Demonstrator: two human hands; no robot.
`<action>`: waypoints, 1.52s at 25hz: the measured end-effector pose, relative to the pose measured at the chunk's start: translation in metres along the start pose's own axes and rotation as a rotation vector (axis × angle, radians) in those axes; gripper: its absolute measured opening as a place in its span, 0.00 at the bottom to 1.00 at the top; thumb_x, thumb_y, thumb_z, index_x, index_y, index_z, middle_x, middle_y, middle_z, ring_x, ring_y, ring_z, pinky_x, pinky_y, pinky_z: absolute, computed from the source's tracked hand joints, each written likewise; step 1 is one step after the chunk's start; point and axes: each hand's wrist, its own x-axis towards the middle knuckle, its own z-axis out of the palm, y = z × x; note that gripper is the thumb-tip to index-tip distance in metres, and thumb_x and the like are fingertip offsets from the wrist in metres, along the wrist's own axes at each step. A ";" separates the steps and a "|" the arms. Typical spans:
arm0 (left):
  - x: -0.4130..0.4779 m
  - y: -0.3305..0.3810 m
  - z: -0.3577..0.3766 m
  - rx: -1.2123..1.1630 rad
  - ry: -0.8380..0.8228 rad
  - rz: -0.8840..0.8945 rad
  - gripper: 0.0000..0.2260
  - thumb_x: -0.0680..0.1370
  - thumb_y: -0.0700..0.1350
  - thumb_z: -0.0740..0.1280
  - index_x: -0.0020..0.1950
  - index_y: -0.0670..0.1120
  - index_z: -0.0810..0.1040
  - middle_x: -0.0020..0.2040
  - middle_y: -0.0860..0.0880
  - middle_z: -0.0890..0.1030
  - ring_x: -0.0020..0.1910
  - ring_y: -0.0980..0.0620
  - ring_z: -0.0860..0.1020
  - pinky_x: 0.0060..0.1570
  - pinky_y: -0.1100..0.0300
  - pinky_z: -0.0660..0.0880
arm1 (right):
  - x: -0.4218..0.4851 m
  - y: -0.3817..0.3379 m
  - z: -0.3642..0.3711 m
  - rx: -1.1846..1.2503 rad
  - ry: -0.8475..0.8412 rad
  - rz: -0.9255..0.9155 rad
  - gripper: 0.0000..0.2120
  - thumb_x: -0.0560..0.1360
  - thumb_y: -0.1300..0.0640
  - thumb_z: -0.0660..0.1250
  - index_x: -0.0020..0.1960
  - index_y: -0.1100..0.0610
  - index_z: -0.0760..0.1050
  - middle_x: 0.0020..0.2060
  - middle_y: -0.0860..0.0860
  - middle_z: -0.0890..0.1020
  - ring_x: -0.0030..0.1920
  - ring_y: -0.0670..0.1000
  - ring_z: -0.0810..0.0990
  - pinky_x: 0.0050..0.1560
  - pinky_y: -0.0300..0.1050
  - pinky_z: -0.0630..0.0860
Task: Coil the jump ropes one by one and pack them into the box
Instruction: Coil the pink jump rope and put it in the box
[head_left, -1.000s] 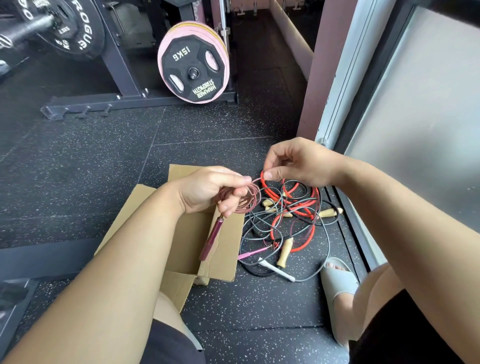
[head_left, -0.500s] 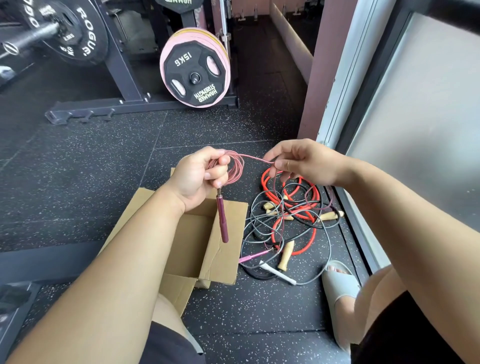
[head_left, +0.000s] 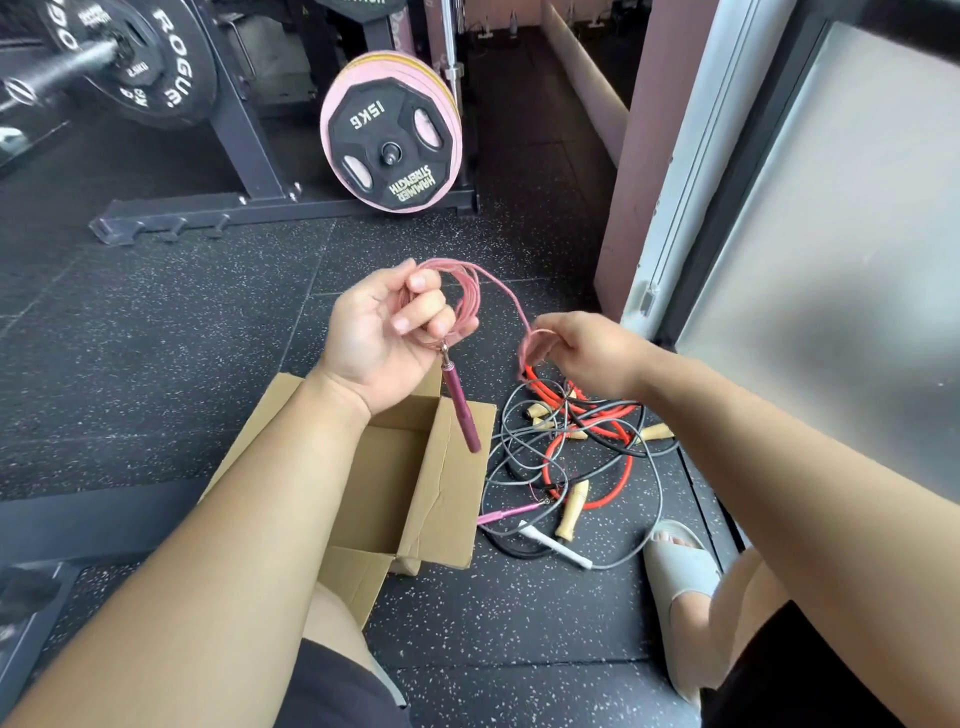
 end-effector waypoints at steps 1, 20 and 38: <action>0.000 0.002 0.000 -0.008 0.020 0.030 0.15 0.83 0.49 0.52 0.38 0.49 0.68 0.23 0.54 0.67 0.29 0.52 0.73 0.59 0.49 0.71 | 0.001 0.000 0.006 0.057 -0.020 0.001 0.19 0.72 0.61 0.53 0.56 0.53 0.77 0.47 0.50 0.86 0.49 0.52 0.85 0.57 0.53 0.79; 0.008 -0.002 -0.011 0.268 0.304 0.286 0.13 0.86 0.46 0.50 0.46 0.50 0.70 0.54 0.45 0.86 0.59 0.46 0.82 0.53 0.56 0.69 | -0.005 -0.024 0.028 0.157 -0.013 -0.113 0.16 0.84 0.46 0.57 0.71 0.43 0.72 0.38 0.44 0.81 0.31 0.38 0.74 0.37 0.32 0.70; 0.006 -0.036 -0.011 1.661 0.240 0.271 0.12 0.84 0.49 0.52 0.51 0.45 0.72 0.45 0.56 0.83 0.50 0.51 0.76 0.71 0.52 0.57 | -0.014 -0.046 0.018 0.112 -0.267 -0.090 0.11 0.83 0.59 0.60 0.57 0.57 0.81 0.37 0.52 0.86 0.26 0.48 0.76 0.26 0.36 0.73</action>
